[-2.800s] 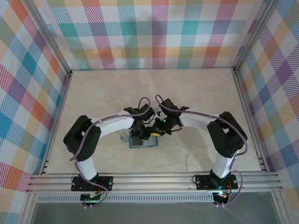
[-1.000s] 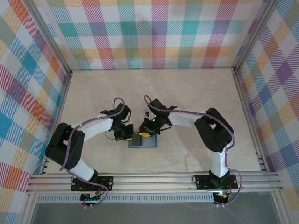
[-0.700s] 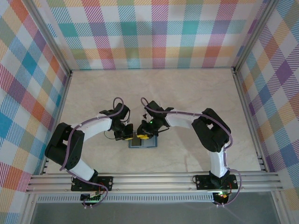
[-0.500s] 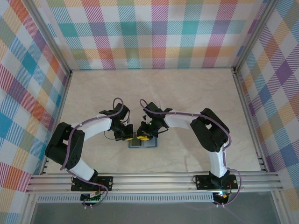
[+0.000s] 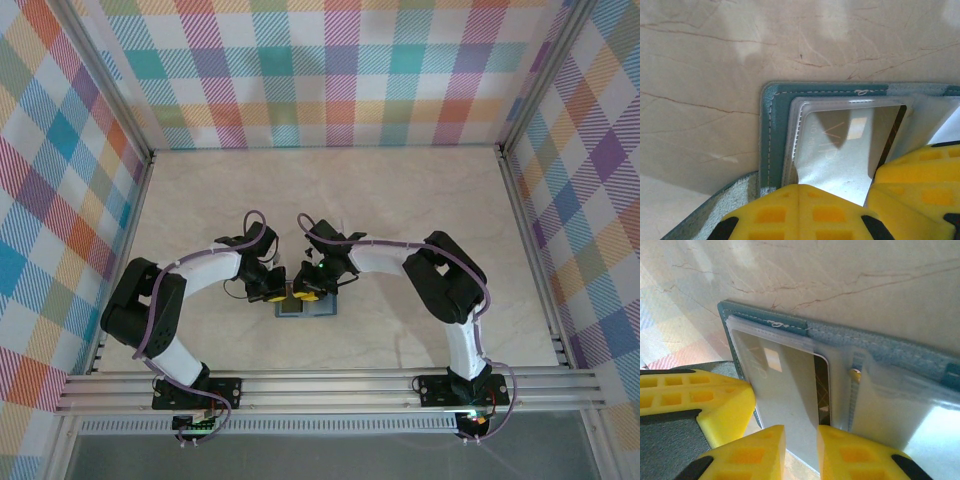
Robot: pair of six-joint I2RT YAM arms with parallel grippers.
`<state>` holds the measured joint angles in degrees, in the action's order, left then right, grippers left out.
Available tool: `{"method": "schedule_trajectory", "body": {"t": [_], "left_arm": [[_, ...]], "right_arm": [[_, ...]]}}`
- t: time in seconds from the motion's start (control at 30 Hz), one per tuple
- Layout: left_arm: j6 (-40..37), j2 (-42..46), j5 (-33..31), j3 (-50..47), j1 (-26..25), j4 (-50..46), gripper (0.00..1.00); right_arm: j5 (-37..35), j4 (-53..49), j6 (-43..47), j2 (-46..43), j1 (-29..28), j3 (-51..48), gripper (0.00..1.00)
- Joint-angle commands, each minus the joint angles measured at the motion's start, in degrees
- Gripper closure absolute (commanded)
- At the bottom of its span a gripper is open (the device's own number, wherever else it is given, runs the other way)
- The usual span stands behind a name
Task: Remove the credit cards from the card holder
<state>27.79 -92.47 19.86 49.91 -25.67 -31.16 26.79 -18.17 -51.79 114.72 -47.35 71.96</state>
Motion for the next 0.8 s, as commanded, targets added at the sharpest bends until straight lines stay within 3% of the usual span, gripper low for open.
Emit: {"method": "schedule_trajectory", "body": {"t": [0.0, 0.2, 0.5, 0.77], "left_arm": [[-1.1, -1.4, 0.1, -1.0, 0.6, -0.5, 0.99], [-2.1, -1.3, -1.8, -0.9, 0.7, -2.3, 0.99], [-1.6, -0.8, 0.3, -1.6, 0.5, -2.0, 0.98], [-0.5, 0.9, 1.9, -2.6, 0.1, -1.7, 0.98]], "right_arm": [[-4.4, -5.1, 2.2, 1.1, -0.7, 2.4, 0.75], [-9.7, -12.9, 6.1, 0.0, -0.8, 4.8, 0.75], [-5.3, -9.3, 5.6, -2.8, -0.6, 4.2, 0.72], [-7.2, -11.7, 6.8, -3.1, 0.1, 3.6, 0.71]]}}
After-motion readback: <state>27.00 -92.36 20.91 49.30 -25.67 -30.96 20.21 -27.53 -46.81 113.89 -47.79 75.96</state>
